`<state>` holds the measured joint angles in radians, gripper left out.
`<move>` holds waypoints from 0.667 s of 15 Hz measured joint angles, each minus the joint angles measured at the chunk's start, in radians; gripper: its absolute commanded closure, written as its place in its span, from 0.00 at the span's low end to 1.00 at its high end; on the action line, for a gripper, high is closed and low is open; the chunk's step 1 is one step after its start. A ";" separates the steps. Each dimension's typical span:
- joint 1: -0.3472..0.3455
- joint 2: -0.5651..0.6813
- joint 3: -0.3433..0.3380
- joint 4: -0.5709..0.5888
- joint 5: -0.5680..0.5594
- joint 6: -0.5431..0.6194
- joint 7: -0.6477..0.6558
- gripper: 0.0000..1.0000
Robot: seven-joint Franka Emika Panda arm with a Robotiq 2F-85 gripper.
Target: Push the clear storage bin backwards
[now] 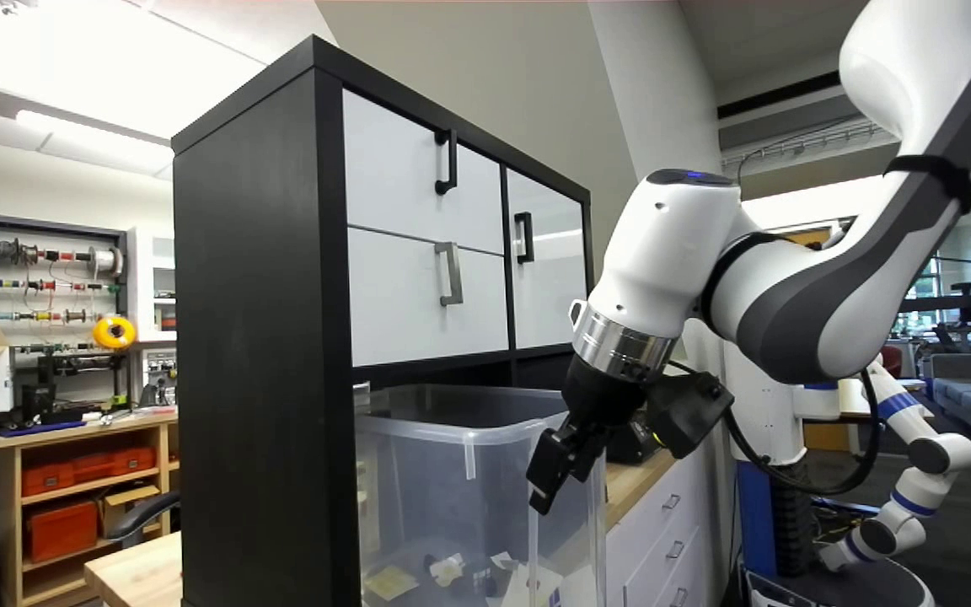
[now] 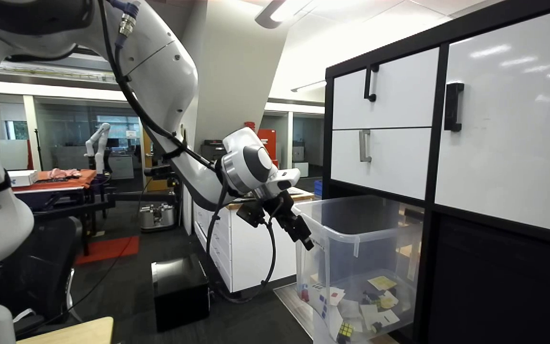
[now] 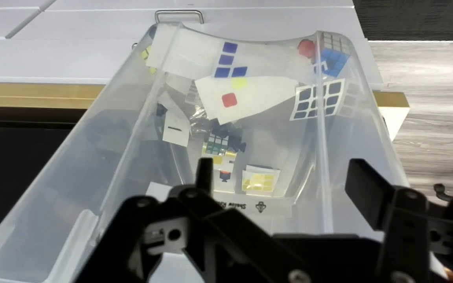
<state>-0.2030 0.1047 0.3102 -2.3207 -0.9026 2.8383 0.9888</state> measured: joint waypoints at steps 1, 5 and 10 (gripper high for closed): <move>0.000 0.014 -0.005 0.014 -0.019 0.007 0.014 0.51; 0.003 0.061 -0.020 0.065 -0.086 0.019 0.064 0.78; 0.010 0.124 -0.023 0.135 -0.139 0.020 0.101 1.00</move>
<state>-0.1930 0.2288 0.2875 -2.1861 -1.0413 2.8581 1.0898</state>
